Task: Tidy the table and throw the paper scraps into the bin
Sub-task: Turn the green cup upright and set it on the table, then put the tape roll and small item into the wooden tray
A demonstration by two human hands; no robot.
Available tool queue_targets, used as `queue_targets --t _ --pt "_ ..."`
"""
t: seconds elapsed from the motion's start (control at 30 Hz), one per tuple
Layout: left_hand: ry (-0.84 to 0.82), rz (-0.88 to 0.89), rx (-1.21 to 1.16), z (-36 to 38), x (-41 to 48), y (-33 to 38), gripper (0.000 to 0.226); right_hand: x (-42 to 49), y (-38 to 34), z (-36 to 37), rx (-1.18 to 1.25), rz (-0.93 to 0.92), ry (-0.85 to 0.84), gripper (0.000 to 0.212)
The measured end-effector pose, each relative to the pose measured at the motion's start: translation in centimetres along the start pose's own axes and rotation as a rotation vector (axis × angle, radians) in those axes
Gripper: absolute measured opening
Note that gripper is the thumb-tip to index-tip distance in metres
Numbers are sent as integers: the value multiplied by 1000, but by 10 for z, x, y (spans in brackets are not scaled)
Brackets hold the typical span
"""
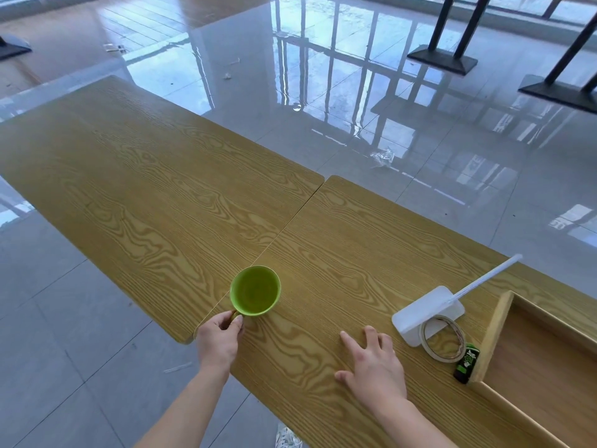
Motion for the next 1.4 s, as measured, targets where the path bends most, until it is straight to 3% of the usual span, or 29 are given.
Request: queue_targets --t 0.5,0.8,1.07,1.4 --pt "1 31 98 -6 -2 1 31 3 1 5 11 1 -1 78" --pt "-36 32 119 -14 0 -7 52 4 2 8 32 -10 -5 78" --pt "42 -28 454 -15 -37 -18 48 -1 8 10 82 -49 11 66" --pt "-274 287 721 96 -91 18 34 -43 72 -17 517 -55 241 41"
Point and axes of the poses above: each hand's wrist, its own x-axis towards the middle knuckle, its own z-axis out of the palm, y = z × x, the point moved 5 cm from there along x, towards the middle knuckle, and after that the axes turned 15 degrees about -y, right-handed, at the moved point
